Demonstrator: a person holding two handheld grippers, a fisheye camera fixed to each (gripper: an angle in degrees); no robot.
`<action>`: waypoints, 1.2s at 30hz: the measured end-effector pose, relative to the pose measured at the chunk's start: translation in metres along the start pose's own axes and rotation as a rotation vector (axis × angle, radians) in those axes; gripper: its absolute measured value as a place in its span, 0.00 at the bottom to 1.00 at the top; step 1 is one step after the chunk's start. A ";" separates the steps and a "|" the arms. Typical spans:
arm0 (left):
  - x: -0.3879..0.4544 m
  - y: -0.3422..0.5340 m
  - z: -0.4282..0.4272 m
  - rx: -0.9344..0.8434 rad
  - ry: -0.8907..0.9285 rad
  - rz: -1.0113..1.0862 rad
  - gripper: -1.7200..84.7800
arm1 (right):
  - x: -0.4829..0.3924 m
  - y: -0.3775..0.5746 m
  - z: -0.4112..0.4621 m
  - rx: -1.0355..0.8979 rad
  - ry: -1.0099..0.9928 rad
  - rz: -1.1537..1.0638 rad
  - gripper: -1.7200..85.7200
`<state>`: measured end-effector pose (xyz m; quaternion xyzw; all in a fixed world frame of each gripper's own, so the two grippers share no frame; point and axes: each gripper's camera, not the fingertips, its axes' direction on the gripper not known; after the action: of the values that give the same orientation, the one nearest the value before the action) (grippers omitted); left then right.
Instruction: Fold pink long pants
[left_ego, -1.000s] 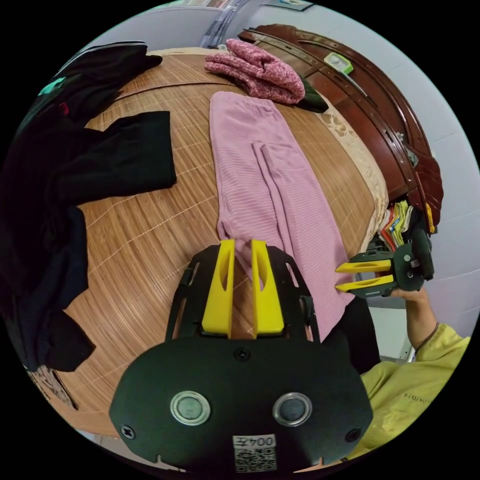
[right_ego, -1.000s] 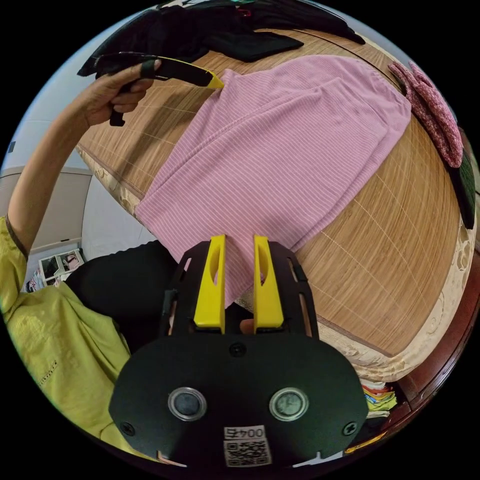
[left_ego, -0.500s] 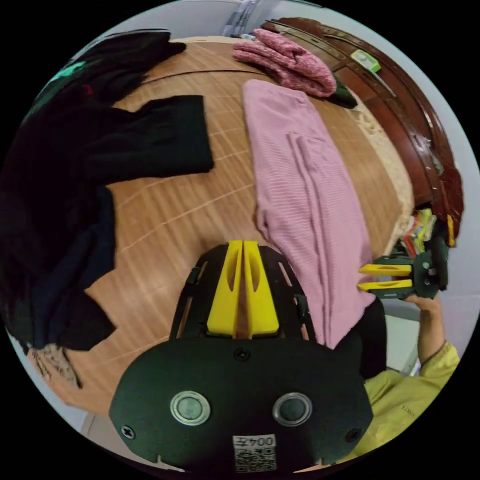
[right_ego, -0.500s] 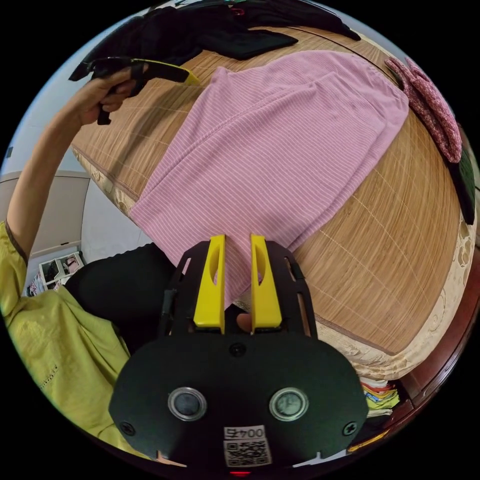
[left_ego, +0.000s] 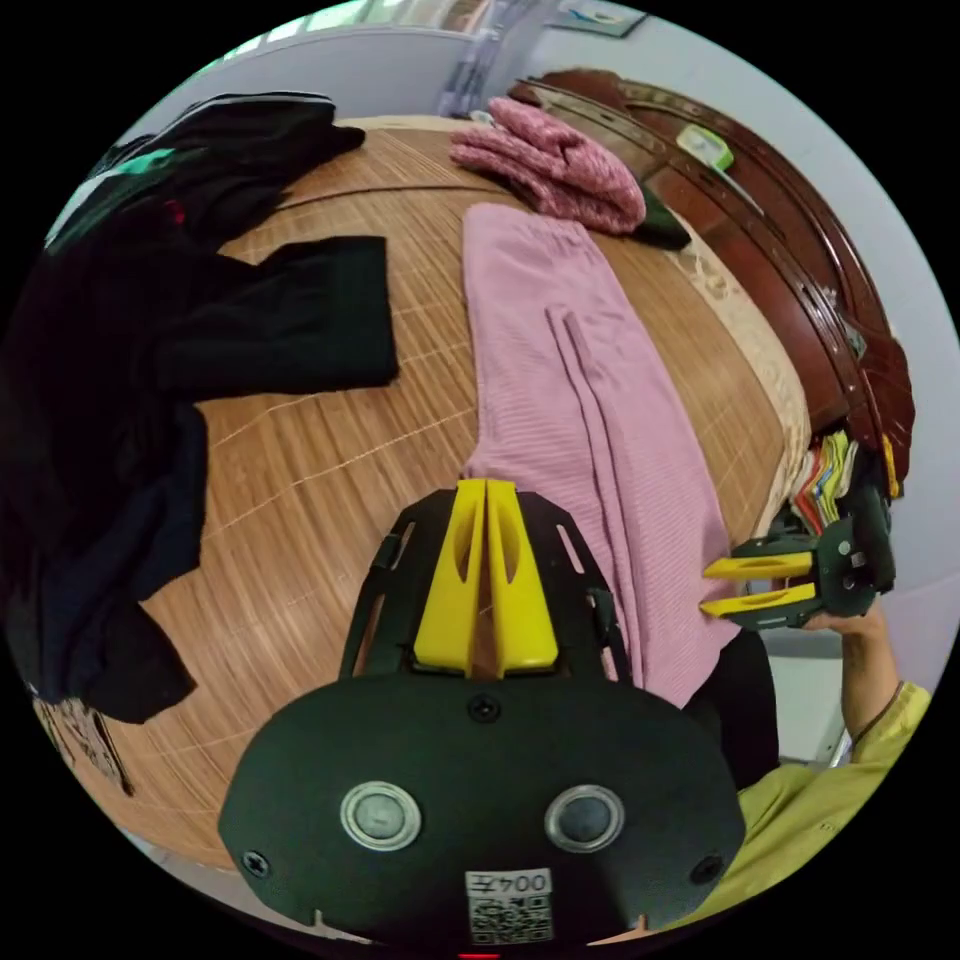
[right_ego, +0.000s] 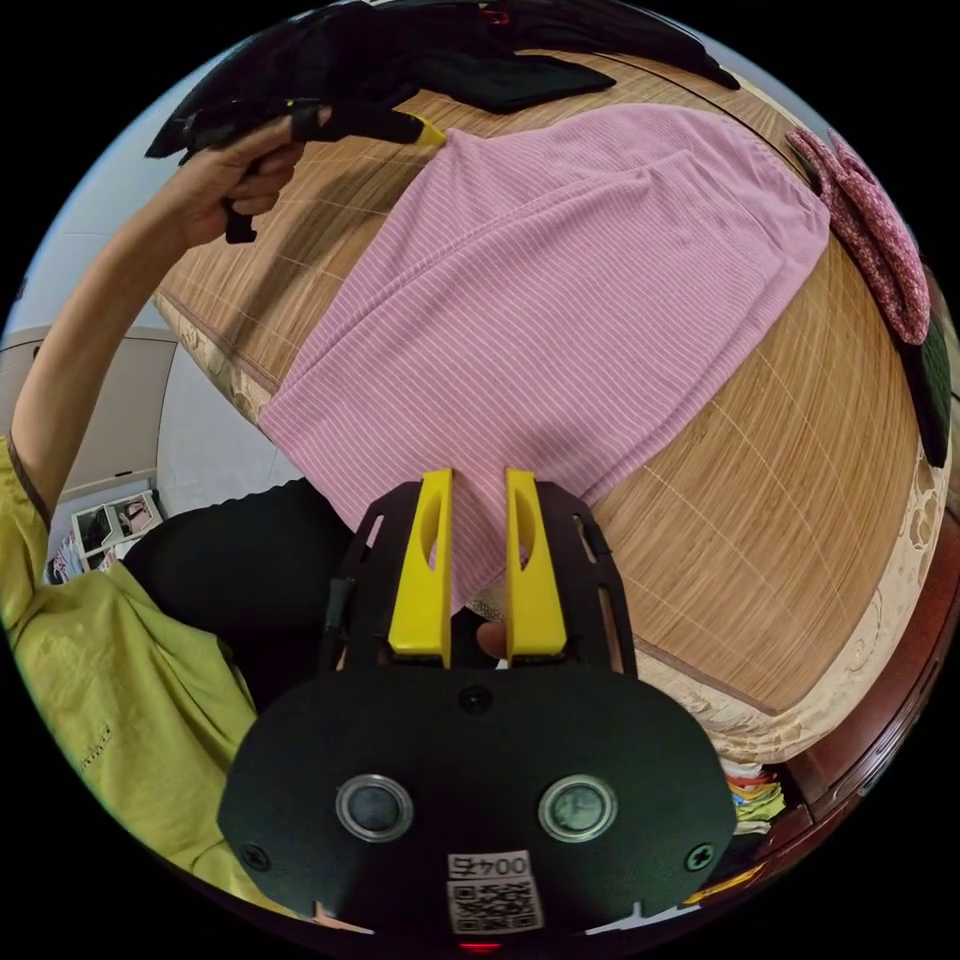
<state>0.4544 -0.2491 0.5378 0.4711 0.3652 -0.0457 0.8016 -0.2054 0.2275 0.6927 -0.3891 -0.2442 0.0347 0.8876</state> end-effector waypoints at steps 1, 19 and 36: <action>0.001 0.005 -0.009 0.025 0.001 0.006 0.02 | -0.001 -0.003 -0.001 -0.001 0.000 -0.005 0.12; 0.107 0.089 0.004 -0.077 -0.095 0.395 0.03 | -0.021 -0.022 -0.005 0.014 0.016 0.012 0.12; 0.089 0.128 0.022 -0.081 -0.050 0.244 0.04 | -0.026 -0.012 0.003 0.020 0.009 0.026 0.12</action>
<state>0.5846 -0.1711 0.5804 0.4782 0.2867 0.0554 0.8283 -0.2311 0.2146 0.6923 -0.3836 -0.2348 0.0468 0.8919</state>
